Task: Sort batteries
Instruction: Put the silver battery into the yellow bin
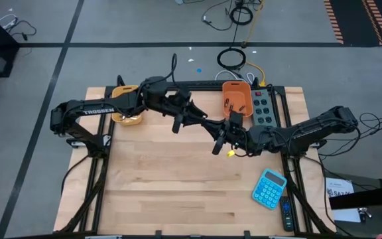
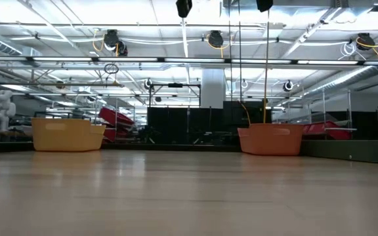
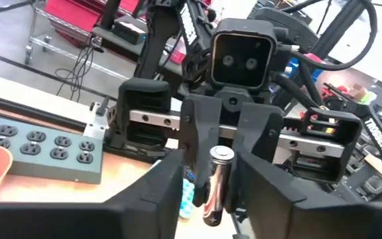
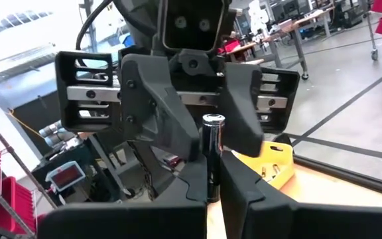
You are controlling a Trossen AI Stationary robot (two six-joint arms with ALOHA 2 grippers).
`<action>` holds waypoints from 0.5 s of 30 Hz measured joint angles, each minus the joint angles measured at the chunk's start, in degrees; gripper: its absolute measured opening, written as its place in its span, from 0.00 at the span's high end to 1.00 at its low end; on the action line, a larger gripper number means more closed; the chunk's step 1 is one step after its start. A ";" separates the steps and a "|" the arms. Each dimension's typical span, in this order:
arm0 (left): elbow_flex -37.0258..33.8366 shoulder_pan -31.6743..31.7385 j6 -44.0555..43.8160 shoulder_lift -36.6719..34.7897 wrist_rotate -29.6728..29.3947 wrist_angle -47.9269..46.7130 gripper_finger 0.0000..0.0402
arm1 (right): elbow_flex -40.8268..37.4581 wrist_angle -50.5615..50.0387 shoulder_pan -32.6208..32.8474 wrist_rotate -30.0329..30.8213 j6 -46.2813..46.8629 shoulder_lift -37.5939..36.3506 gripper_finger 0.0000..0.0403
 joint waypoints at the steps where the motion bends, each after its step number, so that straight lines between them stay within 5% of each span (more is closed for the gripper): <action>1: 0.00 -0.19 0.36 0.00 0.01 0.00 0.65 | 0.00 -0.02 0.00 0.06 0.00 0.00 1.00; 7: 0.09 -0.86 2.72 -0.02 -0.53 -0.09 0.92 | -0.02 -0.13 0.02 0.02 -0.38 0.00 0.99; 15: 0.09 -0.54 2.53 -0.02 -1.87 -0.15 0.93 | -0.02 -0.17 -0.02 0.11 0.85 0.00 0.93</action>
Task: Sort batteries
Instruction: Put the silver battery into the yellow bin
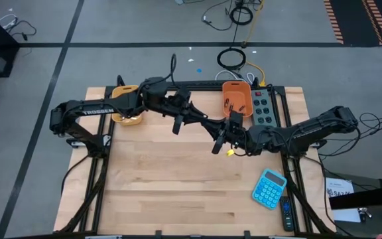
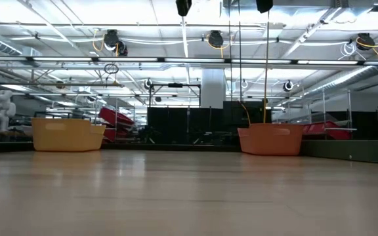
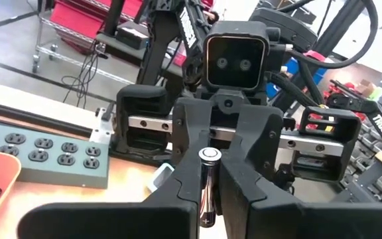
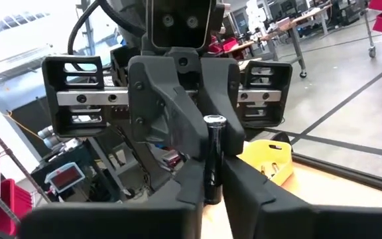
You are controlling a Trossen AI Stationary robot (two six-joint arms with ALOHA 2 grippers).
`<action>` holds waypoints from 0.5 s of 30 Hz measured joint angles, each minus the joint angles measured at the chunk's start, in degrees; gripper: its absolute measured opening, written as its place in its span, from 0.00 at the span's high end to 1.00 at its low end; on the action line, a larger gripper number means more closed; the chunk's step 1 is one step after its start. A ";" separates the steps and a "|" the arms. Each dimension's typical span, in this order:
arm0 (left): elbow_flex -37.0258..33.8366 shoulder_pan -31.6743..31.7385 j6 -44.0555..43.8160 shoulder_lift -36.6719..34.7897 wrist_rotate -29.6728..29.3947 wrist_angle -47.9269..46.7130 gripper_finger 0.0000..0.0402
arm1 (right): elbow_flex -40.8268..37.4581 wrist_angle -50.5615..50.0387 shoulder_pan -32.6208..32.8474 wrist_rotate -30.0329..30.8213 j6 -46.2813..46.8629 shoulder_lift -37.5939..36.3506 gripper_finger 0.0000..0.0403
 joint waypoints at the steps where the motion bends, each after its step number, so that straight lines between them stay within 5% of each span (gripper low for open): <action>1: 0.00 0.05 -0.05 0.00 0.08 0.00 0.93 | 0.00 -0.09 0.00 -0.11 0.00 0.00 0.90; 9: -0.12 0.36 -1.62 0.26 -0.43 -0.71 0.93 | 0.09 -4.21 0.05 -0.96 3.35 -0.28 0.54; 15: -0.15 2.29 -2.87 -2.38 -4.48 -6.61 0.93 | 0.11 -20.32 0.52 -0.60 11.01 -4.61 0.47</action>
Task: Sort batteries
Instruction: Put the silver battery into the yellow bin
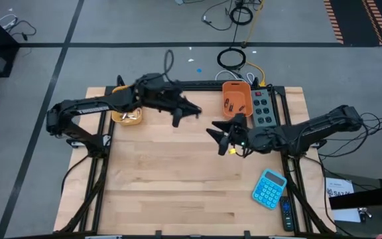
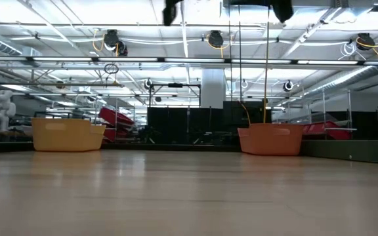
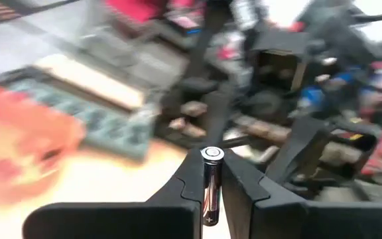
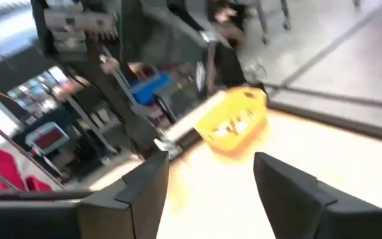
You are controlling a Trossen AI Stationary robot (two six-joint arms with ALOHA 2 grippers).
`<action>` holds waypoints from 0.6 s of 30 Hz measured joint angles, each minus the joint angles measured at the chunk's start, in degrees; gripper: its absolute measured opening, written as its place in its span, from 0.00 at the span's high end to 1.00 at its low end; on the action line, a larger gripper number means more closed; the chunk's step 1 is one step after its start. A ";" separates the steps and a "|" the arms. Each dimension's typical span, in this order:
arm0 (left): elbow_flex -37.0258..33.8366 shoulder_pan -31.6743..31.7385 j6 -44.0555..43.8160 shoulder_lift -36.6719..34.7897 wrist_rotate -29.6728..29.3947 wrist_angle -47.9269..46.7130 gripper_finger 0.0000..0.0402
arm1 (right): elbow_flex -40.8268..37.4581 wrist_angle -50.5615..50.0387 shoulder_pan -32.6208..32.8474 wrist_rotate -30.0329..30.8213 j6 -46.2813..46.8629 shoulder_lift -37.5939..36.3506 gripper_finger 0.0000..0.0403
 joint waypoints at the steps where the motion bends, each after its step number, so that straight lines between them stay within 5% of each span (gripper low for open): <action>1: -0.02 0.62 0.60 -1.09 -1.87 -2.98 0.93 | -0.01 -3.08 0.20 0.08 1.51 -0.92 0.48; 9: -1.15 7.78 5.87 -9.49 -22.46 -25.22 0.93 | 0.00 -15.75 1.69 0.62 5.17 -6.37 0.53; 18: -17.77 19.57 -5.38 -15.79 -33.71 -32.52 0.93 | 0.00 -15.94 1.82 0.09 7.03 -5.44 0.55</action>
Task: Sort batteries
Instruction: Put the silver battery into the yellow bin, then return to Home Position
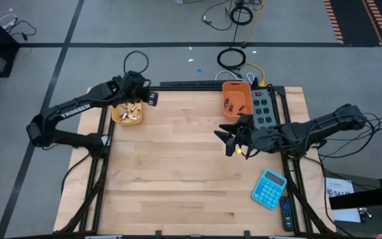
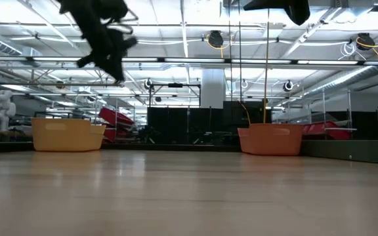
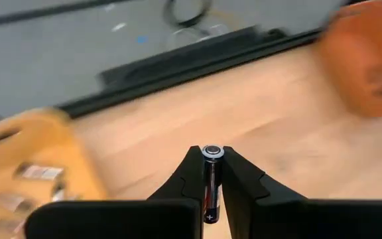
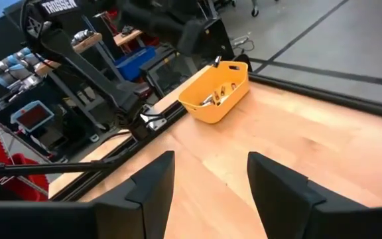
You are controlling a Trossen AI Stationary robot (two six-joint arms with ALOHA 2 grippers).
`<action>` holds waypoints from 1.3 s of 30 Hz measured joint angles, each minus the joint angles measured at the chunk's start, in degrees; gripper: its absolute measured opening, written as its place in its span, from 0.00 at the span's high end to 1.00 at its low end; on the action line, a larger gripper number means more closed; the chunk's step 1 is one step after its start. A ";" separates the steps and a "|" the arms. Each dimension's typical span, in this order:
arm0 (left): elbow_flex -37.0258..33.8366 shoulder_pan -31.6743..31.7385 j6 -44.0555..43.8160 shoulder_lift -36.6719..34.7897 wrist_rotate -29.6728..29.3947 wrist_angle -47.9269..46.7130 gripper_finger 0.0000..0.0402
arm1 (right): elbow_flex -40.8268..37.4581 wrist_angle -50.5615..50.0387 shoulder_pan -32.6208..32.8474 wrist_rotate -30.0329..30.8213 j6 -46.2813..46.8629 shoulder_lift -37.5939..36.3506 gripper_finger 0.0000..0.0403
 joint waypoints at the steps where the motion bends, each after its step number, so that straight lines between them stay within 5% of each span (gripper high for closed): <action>1: -1.70 0.93 -0.77 -0.44 -0.87 -0.33 0.93 | 0.00 -0.07 0.17 -0.10 0.48 0.26 0.55; 15: -13.67 7.58 -5.30 -1.34 -8.01 -4.17 0.90 | 0.00 -1.83 2.64 -1.57 6.34 1.33 0.55; 20: -14.88 10.23 -3.29 -1.39 3.49 -5.20 0.80 | 0.00 -6.09 2.46 -3.78 9.26 -0.02 0.55; 27: -14.88 10.42 -3.77 -7.31 -0.41 -9.94 0.58 | 0.00 -11.24 1.21 -3.47 7.38 -6.28 0.55; 30: -14.88 10.67 -3.24 -10.89 1.13 -10.31 0.55 | 0.00 -13.27 0.54 -1.37 5.74 -9.46 0.55; 36: -14.88 7.31 -0.30 -19.87 16.08 2.20 0.55 | -2.04 -11.98 -0.32 -1.02 -1.62 -15.58 0.55; 39: -14.86 4.66 -3.29 -24.91 16.90 5.86 0.55 | -6.68 -8.03 -1.12 -3.71 -3.00 -20.53 0.55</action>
